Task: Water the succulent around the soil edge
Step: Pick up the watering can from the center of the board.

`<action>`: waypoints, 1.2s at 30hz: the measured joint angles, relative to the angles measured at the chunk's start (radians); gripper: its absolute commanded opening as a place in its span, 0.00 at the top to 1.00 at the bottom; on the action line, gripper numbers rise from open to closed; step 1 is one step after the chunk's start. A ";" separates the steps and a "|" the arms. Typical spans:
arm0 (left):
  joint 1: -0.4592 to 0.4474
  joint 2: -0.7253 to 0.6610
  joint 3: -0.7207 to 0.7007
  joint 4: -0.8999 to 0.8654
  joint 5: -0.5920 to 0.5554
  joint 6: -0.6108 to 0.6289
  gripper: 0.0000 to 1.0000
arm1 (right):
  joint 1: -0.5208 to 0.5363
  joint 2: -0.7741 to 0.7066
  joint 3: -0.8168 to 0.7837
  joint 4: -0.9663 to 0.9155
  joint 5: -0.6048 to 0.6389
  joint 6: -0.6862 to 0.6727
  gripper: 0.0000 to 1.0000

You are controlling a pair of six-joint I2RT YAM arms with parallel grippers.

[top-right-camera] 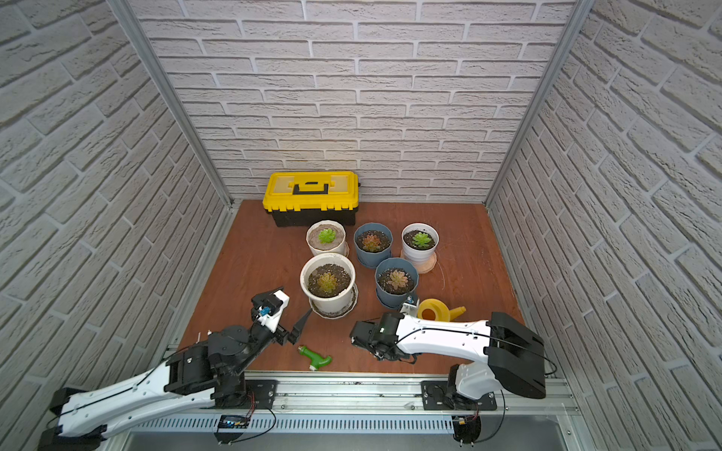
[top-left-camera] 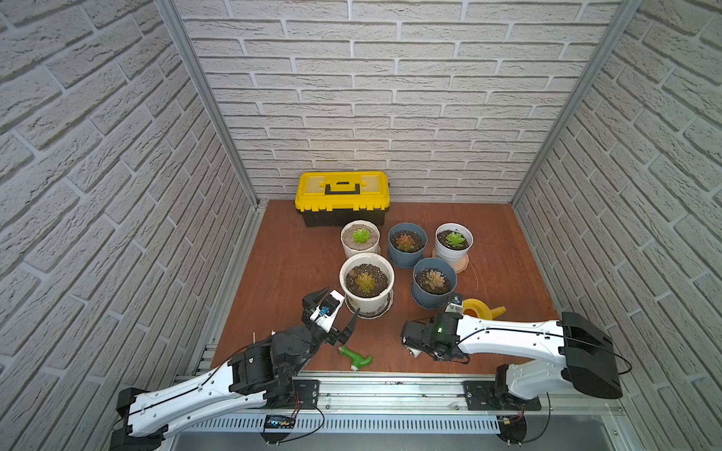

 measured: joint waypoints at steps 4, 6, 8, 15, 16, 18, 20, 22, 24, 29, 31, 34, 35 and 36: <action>0.000 0.009 0.000 0.000 0.001 0.000 0.02 | -0.034 -0.057 -0.024 -0.029 0.019 0.006 0.33; 0.000 0.012 0.000 0.000 0.001 0.000 0.02 | -0.051 -0.076 -0.034 -0.034 0.024 0.008 0.34; 0.000 0.012 0.000 0.000 0.001 0.000 0.02 | -0.064 -0.085 -0.036 -0.035 0.027 0.009 0.36; 0.000 0.014 0.000 0.000 0.002 0.000 0.02 | -0.101 -0.069 -0.036 -0.020 0.035 0.012 0.52; 0.000 0.015 0.000 0.000 0.003 0.000 0.02 | -0.105 -0.061 -0.036 -0.016 0.035 0.012 0.53; 0.000 0.017 0.000 0.000 0.004 0.000 0.02 | -0.108 -0.048 -0.036 -0.008 0.035 0.012 0.53; 0.000 0.018 0.000 0.000 0.005 0.000 0.02 | -0.108 -0.037 -0.036 -0.005 0.035 0.012 0.56; 0.000 0.018 0.000 0.000 0.006 0.000 0.02 | -0.108 -0.028 -0.036 -0.001 0.035 0.012 0.60; 0.000 0.018 0.000 0.000 0.008 0.000 0.02 | -0.109 -0.024 -0.036 0.008 0.035 0.012 0.66; -0.002 0.023 0.000 0.000 0.012 0.000 0.02 | -0.111 -0.021 -0.039 0.018 0.035 0.015 0.79; -0.002 0.027 0.000 0.000 0.013 0.000 0.02 | -0.112 -0.021 -0.040 0.020 0.037 0.015 0.81; -0.002 0.030 0.000 0.000 0.015 0.000 0.02 | -0.112 -0.025 -0.047 0.016 0.039 0.015 0.94; -0.002 0.031 0.000 0.000 0.015 0.000 0.02 | -0.112 -0.030 -0.051 0.014 0.039 0.015 0.98; -0.002 0.033 0.000 0.000 0.015 0.000 0.02 | -0.113 -0.036 -0.055 0.011 0.040 0.015 0.98</action>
